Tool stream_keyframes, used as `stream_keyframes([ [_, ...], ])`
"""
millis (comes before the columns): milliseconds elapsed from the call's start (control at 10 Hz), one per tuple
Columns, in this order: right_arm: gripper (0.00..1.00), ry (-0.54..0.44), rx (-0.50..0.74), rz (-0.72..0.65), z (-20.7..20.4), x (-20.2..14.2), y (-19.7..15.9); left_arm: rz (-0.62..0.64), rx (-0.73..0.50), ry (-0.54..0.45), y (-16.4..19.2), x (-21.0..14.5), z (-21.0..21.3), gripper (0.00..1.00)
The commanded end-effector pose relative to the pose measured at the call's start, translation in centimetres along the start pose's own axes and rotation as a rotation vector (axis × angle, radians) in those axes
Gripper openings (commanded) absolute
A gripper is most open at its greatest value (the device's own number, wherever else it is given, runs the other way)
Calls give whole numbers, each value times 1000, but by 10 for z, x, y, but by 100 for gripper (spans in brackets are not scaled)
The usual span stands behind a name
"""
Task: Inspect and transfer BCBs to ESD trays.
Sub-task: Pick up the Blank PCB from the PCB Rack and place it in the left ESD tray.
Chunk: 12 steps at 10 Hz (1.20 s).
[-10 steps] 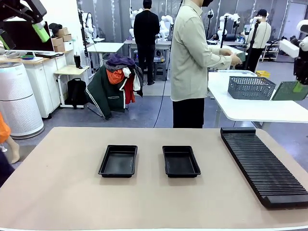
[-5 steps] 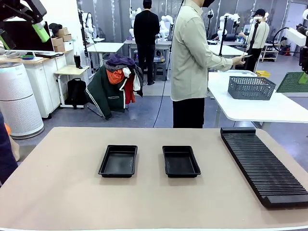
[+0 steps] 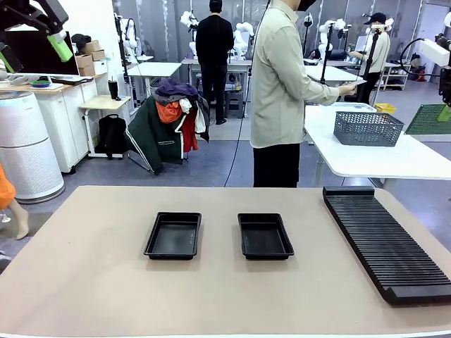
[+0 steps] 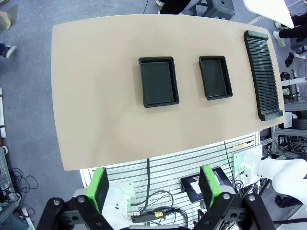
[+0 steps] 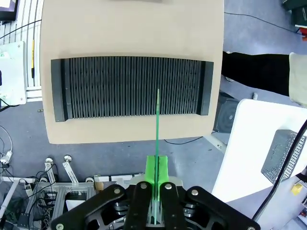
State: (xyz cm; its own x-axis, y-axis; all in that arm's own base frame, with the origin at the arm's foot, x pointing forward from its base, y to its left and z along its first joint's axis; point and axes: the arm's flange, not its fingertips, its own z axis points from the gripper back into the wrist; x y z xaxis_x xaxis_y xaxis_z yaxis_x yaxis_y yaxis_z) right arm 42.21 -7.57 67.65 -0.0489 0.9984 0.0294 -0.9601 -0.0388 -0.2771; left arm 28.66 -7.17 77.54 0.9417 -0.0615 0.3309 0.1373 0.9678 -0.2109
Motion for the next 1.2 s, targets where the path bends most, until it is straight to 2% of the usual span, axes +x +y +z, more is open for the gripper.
stream_keyframes([
  [0, 0, 5, 2, -1, -1, 0, 0, 4, 1, 1, 1, 0, 0, 100],
  [500, 0, 5, 2, -1, -1, 0, 0, 4, 1, 1, 1, 0, 0, 100],
  [600, 3, -2, 0, 3, 0, 1, 0, 4, 1, 1, 1, 0, 0, 100],
  [800, 3, -76, 77, -215, -2, 15, -15, 4, 1, 1, 1, 0, 0, 100],
  [1100, 3, -197, 209, -518, -15, 48, -20, 4, 1, 1, 1, 0, 0, 100],
])
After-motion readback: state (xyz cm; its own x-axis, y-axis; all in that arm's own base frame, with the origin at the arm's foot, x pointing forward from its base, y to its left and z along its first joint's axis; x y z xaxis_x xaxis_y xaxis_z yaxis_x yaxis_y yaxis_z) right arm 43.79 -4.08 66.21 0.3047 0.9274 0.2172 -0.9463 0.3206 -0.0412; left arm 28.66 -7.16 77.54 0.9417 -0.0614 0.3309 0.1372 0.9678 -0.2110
